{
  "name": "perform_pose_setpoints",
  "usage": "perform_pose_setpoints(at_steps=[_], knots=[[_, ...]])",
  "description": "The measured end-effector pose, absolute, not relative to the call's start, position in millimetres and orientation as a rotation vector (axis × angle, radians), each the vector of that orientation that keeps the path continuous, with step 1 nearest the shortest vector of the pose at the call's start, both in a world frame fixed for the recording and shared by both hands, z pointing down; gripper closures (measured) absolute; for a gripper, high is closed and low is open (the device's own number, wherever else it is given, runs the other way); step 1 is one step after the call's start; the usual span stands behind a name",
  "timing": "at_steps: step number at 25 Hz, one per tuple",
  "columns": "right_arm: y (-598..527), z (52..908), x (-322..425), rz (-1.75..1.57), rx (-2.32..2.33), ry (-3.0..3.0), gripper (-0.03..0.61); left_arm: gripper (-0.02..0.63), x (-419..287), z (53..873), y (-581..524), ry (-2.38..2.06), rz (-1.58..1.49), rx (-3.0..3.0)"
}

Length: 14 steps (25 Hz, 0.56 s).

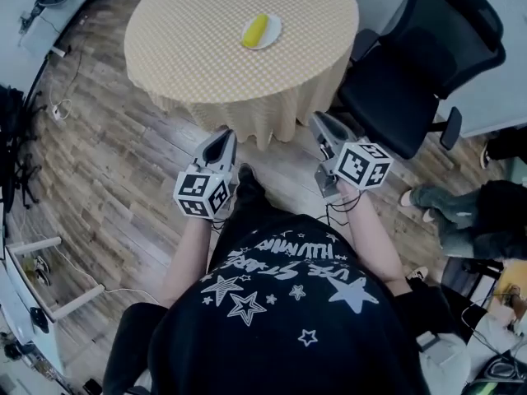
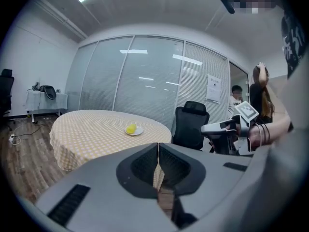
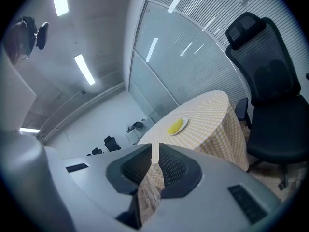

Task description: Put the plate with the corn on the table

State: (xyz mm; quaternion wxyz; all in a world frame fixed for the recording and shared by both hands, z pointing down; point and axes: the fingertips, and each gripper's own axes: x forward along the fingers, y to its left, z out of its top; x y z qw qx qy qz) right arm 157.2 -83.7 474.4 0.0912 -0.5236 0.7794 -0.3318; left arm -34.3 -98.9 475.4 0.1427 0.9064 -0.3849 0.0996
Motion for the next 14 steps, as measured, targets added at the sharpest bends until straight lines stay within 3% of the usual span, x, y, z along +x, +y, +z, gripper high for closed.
perform_pose_setpoints(at_steps=[14], knots=[[-41.8,468.4,175.2,-0.945,-1.583,2.366,0.522,0.601,-22.3,461.9,-55.7,-1.153,0.254,2.610]])
